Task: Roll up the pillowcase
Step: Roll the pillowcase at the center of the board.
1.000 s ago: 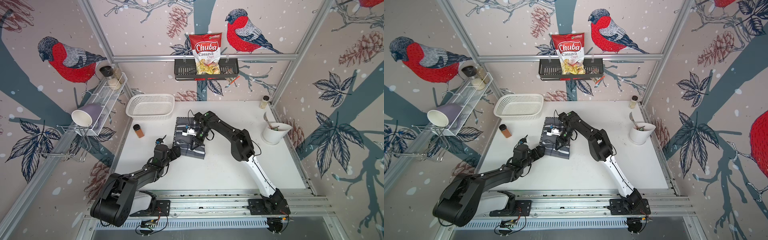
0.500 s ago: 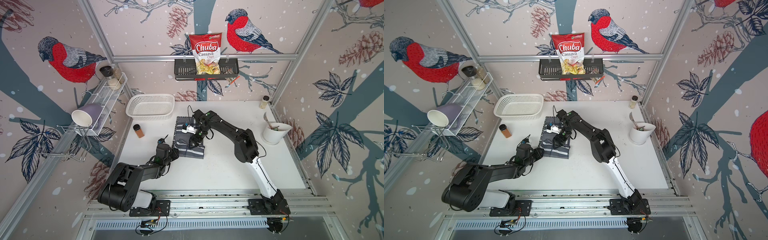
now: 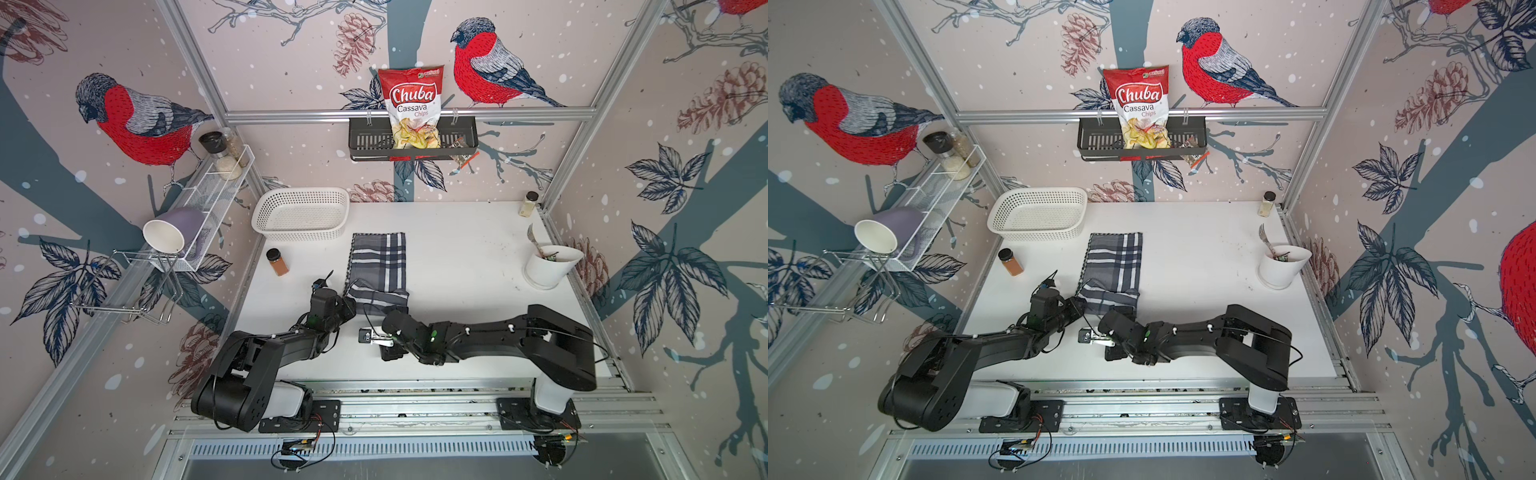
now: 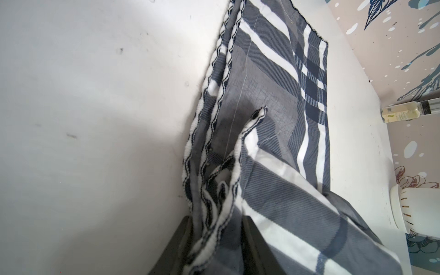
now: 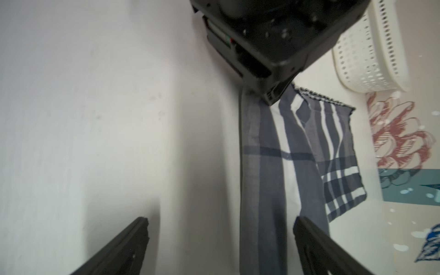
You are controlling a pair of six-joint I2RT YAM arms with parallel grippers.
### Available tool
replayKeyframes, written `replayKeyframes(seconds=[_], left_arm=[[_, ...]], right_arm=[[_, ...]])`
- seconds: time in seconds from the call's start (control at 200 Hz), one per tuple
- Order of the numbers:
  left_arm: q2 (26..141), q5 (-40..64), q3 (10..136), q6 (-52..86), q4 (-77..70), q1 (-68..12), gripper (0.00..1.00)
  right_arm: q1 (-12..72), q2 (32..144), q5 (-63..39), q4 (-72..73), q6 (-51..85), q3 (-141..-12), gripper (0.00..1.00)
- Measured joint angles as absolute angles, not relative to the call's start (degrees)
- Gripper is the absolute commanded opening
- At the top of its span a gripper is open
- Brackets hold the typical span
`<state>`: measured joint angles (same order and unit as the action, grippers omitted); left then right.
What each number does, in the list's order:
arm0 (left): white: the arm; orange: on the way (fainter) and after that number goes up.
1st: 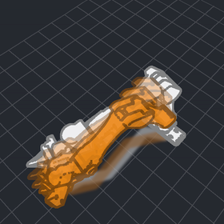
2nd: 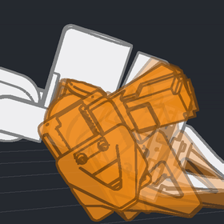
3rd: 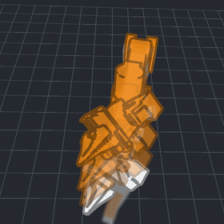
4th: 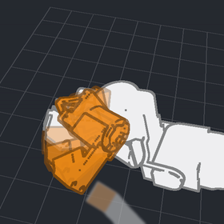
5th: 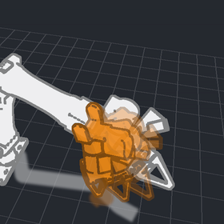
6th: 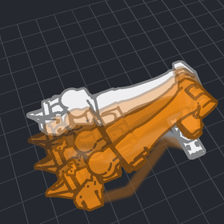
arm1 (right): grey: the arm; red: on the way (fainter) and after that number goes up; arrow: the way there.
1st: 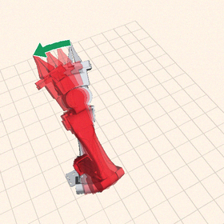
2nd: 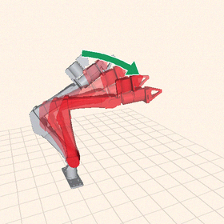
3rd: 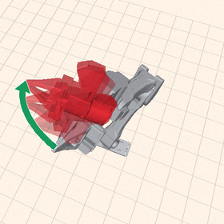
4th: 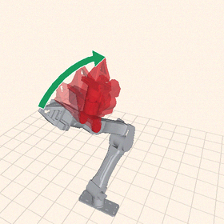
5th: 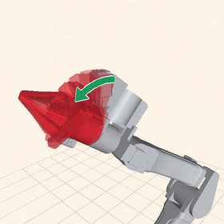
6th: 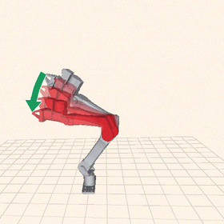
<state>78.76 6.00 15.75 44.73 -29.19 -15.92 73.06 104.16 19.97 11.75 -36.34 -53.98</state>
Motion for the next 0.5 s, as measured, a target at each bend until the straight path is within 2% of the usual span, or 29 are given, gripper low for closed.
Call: replayKeyframes(seconds=[0.17,0.23,0.27,0.32,0.33,0.385,0.4,0.405,0.415,0.425,0.5], left_arm=[[78.78,6.26,14.92,45.71,-30.79,-15.84,0.38],[78.28,6.28,14.44,46.26,-30.94,-15.84,0.39],[77.95,6.28,14.2,46.48,-30.92,-15.84,0.4],[77.21,6.28,13.93,46.59,-30.55,-15.77,0.44],[77.06,6.26,13.89,46.65,-30.48,-15.75,0.45],[75.94,5.41,13.5,46.76,-29.76,-15.51,0.58],[75.48,5.28,13.37,46.83,-29.61,-15.49,0.63],[75.18,5.15,13.26,46.92,-29.43,-15.44,0.64],[74.98,5.1,13.19,46.98,-29.36,-15.44,0.66],[74.41,4.91,13.02,47.11,-29.23,-15.4,0.69],[70.94,4.38,12.12,48.1,-27.55,-15.0,0.73]], right_arm=[[72.12,111.79,27.51,22.46,-38.35,-55.44,0.96],[71.4,113.47,28.64,24.58,-39.05,-56.38,0.86],[70.85,114.52,28.36,24.69,-39.09,-57.52,0.74],[69.84,115.96,27.75,23.66,-39.05,-59.35,0.49],[69.65,116.18,27.42,23.11,-39.03,-59.7,0.47],[68.82,116.64,24.05,21.19,-38.65,-61.17,0.2],[68.73,116.64,23.59,20.75,-38.5,-61.36,0.16],[68.66,116.62,23.03,20.29,-38.26,-61.54,0.1],[68.62,116.57,22.59,19.99,-38.02,-61.63,0.08],[68.53,116.42,21.69,19.38,-37.52,-61.78,0.0],[67.75,115.09,15.97,14.74,-35.7,-62.87,0.0]])
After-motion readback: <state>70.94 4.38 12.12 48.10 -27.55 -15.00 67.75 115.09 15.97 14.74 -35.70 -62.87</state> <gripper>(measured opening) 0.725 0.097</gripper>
